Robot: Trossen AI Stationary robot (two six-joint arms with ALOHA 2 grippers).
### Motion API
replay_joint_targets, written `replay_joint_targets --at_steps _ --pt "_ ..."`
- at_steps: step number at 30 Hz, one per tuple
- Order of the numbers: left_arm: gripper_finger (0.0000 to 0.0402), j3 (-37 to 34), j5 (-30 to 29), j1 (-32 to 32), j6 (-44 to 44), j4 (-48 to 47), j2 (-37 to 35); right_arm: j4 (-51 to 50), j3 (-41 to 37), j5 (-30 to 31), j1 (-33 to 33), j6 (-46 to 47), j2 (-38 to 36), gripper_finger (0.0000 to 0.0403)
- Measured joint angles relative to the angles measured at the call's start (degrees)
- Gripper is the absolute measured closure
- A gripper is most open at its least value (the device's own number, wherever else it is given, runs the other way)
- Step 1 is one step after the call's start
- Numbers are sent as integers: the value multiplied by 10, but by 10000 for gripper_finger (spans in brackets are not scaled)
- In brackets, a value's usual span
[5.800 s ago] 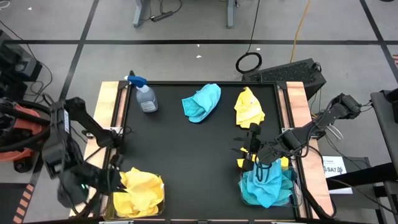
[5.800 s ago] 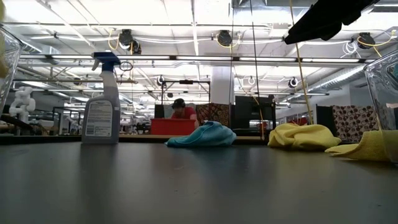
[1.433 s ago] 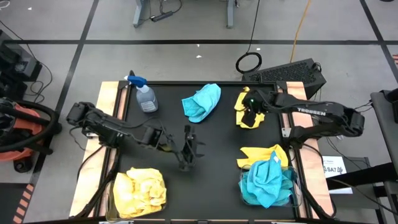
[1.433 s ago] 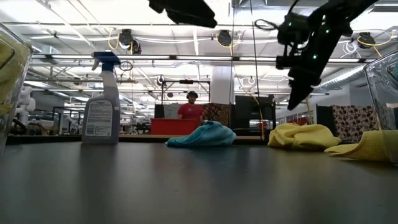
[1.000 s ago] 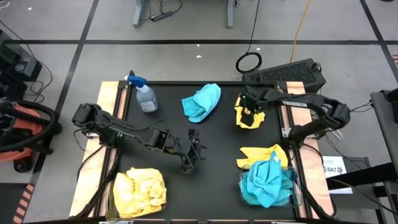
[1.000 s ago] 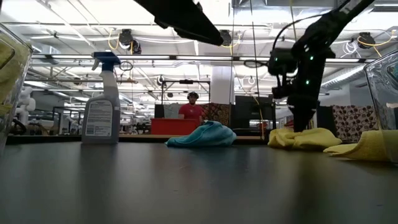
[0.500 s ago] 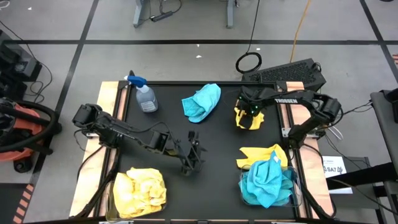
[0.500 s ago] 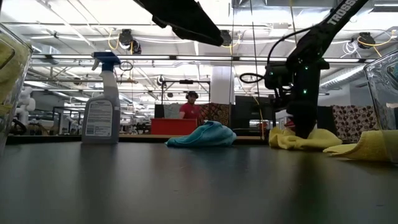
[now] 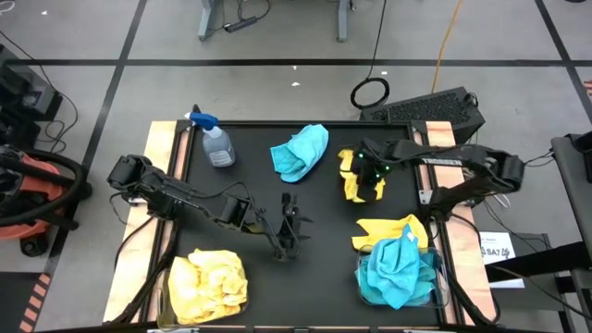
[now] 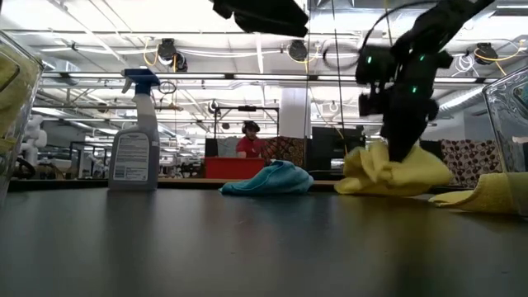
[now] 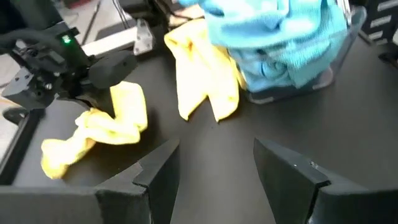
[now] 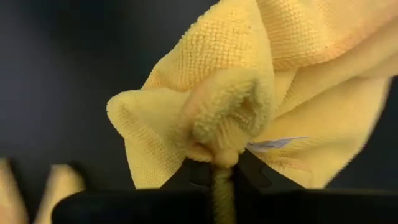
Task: Sort microfiber towel by color & place in baskets
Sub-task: Put the yellow towel into the left transparent bin
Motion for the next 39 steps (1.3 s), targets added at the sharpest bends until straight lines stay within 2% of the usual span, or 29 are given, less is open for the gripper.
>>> replay_joint_targets --at_steps 9,18,25,28,31,37,39 --pt "194 0 -2 14 13 75 0 0 0 -56 63 11 -134 395" --pt "194 0 3 24 12 105 0 1 1 -135 77 18 -254 395" --pt "194 0 5 24 11 116 0 -6 1 -134 76 36 -306 394" --pt "194 0 5 24 0 115 0 -7 1 -93 76 55 -313 391" --pt "194 0 5 24 -3 115 0 -5 1 -35 76 59 -315 368" --pt "194 0 5 22 -4 113 0 -5 1 69 76 43 -315 255" --pt "194 0 5 19 -4 113 0 -10 1 90 76 42 -315 242"
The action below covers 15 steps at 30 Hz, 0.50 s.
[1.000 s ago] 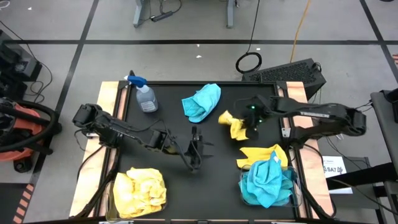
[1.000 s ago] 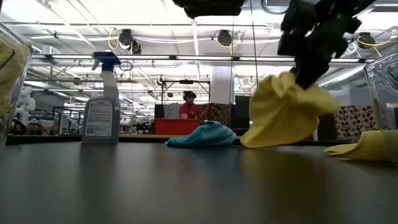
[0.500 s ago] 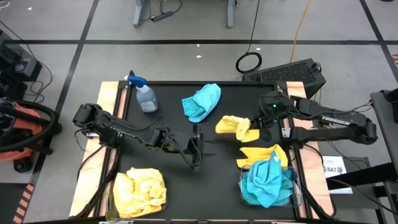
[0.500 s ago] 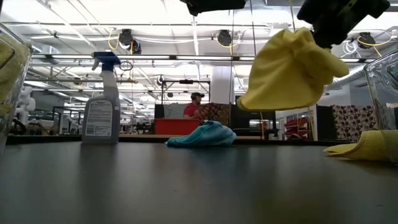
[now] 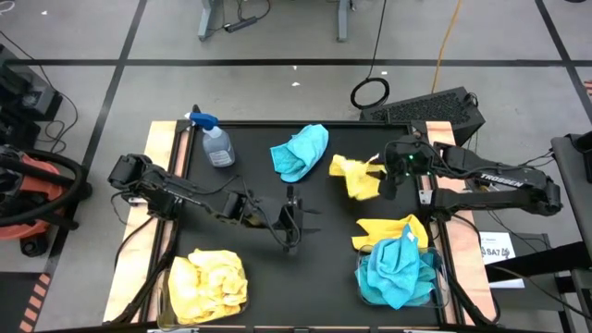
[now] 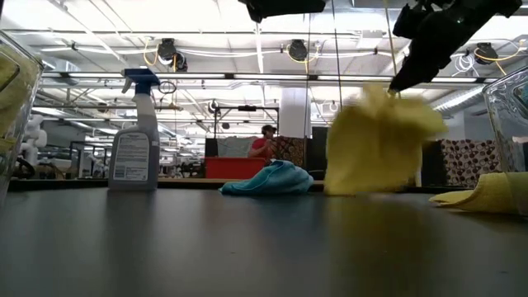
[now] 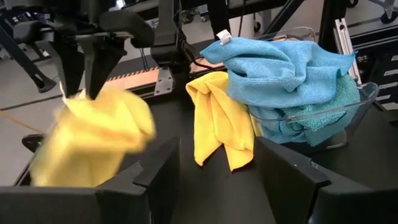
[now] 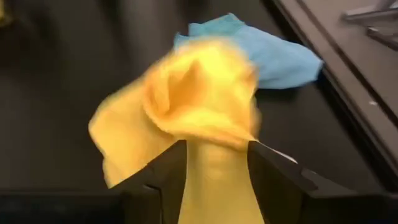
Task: Sort microfiber towel by color & place in baskets
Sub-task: Put the yellow towel into the left transparent bin
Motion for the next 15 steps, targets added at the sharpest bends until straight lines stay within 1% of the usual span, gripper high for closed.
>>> replay_joint_targets --at_steps 2,4,6,9,11,13,15 --pt "194 0 0 -1 0 0 0 1 0 2 0 3 0 242" --pt "194 0 0 -1 0 -2 0 1 0 0 0 -4 0 252" --pt "194 0 0 -1 0 -2 0 -13 0 -8 0 -12 2 277" --pt "194 0 0 -1 0 -2 0 -31 0 -19 0 -11 11 331" --pt "194 0 0 -1 0 -2 0 -38 0 -35 3 -14 23 354" --pt "194 -1 0 -1 1 -2 0 -30 -3 -59 6 -15 38 353" --pt "194 -1 0 -1 1 -2 2 -21 -9 -64 13 -15 57 331"
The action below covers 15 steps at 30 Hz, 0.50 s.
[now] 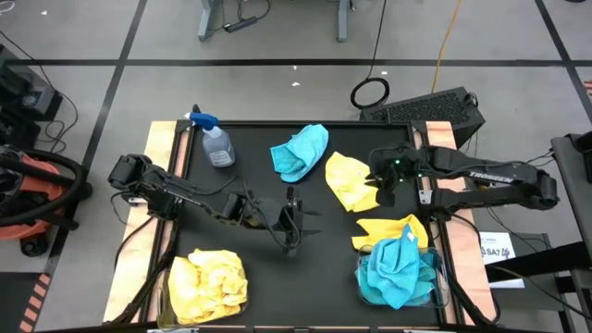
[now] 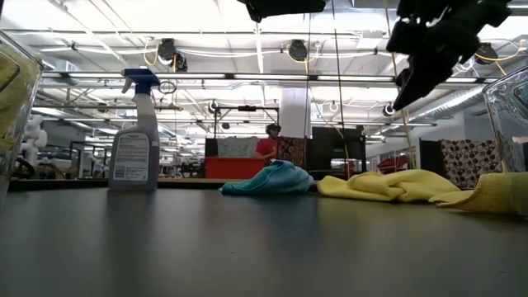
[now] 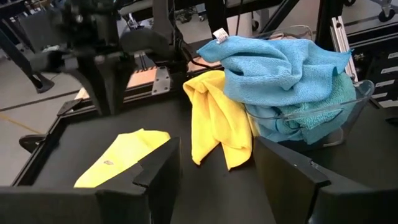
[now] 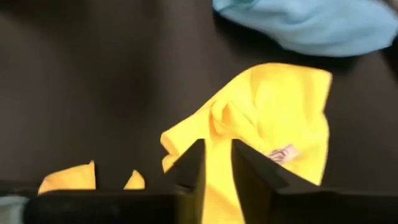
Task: Sort microfiber towel by color & place in baskets
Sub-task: Put the yellow towel into the left transparent bin
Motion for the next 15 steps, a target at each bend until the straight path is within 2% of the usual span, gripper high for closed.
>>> replay_joint_targets --at_steps 4,8,11,15 --pt "194 0 0 0 0 -1 11 36 -13 -4 8 1 49 248" --pt "194 0 0 0 0 -9 22 31 -13 -48 9 -8 114 178" --pt "194 -1 0 0 0 -26 24 6 -14 -59 17 -24 164 163" --pt "194 -1 0 0 0 -33 24 0 -14 -57 44 -49 221 182"
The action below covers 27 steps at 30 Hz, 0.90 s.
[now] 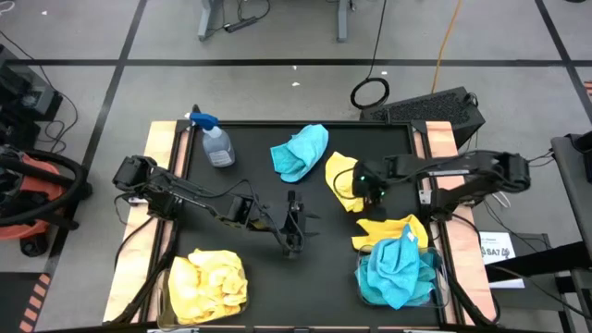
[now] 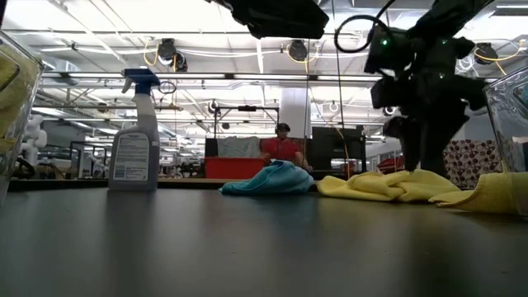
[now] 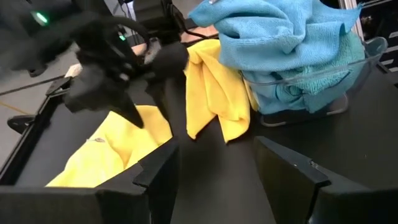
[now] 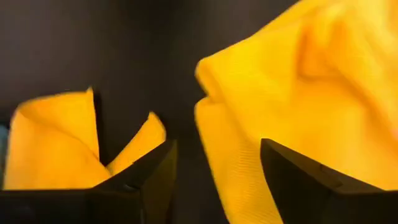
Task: Sort microfiber towel by color & place in baskets
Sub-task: Put the yellow towel into the left transparent bin
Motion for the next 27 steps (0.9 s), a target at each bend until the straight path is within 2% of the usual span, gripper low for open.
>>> replay_joint_targets --at_steps 2,7,13,17,27 --pt "194 0 0 0 0 1 0 12 0 13 12 -12 22 201" --pt "194 0 0 0 0 1 0 43 0 90 28 -21 52 248" --pt "194 0 0 0 0 1 0 51 0 100 28 -26 45 288" --pt "194 0 0 0 1 1 0 51 0 113 28 -25 39 301" --pt "194 0 2 -1 1 0 0 46 0 121 29 -38 26 302"
